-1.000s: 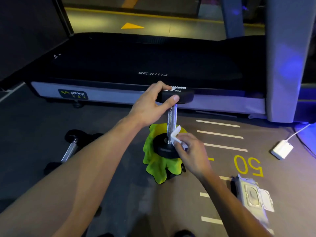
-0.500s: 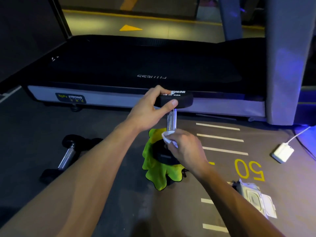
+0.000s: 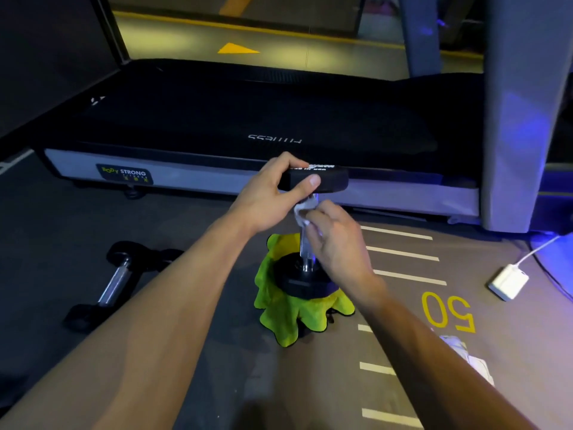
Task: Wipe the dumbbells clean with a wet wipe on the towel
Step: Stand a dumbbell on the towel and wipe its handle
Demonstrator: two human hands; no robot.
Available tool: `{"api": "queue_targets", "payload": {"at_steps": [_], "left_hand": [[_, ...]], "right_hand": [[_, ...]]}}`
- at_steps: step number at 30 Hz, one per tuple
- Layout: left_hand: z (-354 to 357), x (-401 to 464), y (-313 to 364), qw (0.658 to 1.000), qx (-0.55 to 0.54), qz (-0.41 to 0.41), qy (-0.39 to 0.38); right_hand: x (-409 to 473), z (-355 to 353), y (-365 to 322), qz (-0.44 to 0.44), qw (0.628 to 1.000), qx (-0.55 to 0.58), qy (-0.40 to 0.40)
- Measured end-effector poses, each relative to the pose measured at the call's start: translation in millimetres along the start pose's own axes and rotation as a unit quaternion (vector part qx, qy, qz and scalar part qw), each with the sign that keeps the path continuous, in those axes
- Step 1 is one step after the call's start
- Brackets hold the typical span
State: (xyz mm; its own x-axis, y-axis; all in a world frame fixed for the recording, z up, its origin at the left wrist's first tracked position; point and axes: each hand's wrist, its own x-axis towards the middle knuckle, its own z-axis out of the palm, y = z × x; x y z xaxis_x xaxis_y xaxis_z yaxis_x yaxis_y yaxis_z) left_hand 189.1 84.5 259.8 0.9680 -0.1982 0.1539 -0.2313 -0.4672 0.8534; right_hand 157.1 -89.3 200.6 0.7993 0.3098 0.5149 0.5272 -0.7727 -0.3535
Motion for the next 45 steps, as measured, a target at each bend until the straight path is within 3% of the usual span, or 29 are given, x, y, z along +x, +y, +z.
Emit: {"api": "queue_targets", "payload": {"at_steps": [5,10,16,22,27,32,37,42,45], "left_hand": [[-1,2,2,1.0,-0.015,0.001,-0.001],[2,5,2,1.0,-0.02,-0.006,0.002],[1,4,2,0.999,-0.027,-0.019,0.005],[10,10,4,0.999,-0.028,-0.011,0.02],[8,12,1,0.999,-0.024,-0.009,0.023],[9,13,-2,0.999,-0.024,-0.01,0.031],[3,12,-6,0.999,-0.034,-0.01,0.031],[6,14,-7,0.999,-0.033,-0.003,0.025],[2,13,-8,0.999,-0.035,-0.002,0.028]], "right_hand": [[-37,5,-5,-0.012,0.997,0.016,-0.08],[8,4,1,0.035,0.996,0.048,0.065],[-26,18,-3,0.016,0.998,0.063,0.023],[6,16,-4,0.071,0.979,0.122,0.146],[-17,21,-1,0.031,0.994,0.075,0.076],[7,12,-2,0.062,0.989,0.068,0.113],[-19,15,-10,0.038,0.998,0.038,0.044],[8,10,-3,0.058,0.993,0.05,0.086],[-7,15,-6,0.032,0.998,0.035,0.045]]}}
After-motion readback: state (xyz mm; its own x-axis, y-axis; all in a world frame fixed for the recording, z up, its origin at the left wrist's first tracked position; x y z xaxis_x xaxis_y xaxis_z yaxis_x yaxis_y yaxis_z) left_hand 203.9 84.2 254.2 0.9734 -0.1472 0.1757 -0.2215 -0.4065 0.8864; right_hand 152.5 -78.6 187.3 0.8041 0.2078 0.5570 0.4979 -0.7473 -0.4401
